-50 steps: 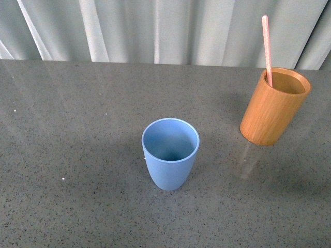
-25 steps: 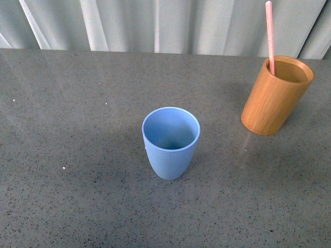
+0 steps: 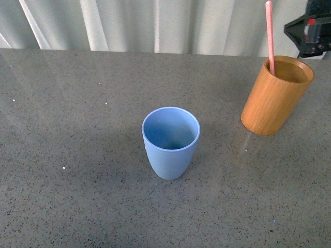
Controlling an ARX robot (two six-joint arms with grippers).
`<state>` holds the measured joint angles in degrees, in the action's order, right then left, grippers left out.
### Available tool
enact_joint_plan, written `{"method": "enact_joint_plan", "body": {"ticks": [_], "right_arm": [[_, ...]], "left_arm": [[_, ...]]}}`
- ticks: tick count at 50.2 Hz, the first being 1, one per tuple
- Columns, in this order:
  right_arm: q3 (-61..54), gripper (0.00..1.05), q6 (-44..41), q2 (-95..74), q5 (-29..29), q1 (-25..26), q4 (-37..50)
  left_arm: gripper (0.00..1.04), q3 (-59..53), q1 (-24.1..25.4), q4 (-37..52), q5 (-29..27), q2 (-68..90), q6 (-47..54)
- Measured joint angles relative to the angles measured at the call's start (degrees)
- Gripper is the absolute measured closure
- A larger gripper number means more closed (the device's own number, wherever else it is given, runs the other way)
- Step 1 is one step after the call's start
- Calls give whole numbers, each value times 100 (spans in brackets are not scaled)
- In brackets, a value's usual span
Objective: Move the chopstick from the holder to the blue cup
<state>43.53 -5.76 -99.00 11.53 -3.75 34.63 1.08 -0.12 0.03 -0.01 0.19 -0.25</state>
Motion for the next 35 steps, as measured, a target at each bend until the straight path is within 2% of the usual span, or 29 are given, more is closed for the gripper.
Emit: {"method": "enact_joint_plan", "body": {"ticks": [10,30,35], "right_arm": [[590,10,-46,-485,-157,-291,-96],[994,10,-42,-979,-269,-337,-68],[1008,22,-33,-1023,-284,-350,-17]], "left_arm": [[7,0,0,0,0,0,0],[7,0,0,0,0,0,0],[7,0,0,0,0,0,0]]}}
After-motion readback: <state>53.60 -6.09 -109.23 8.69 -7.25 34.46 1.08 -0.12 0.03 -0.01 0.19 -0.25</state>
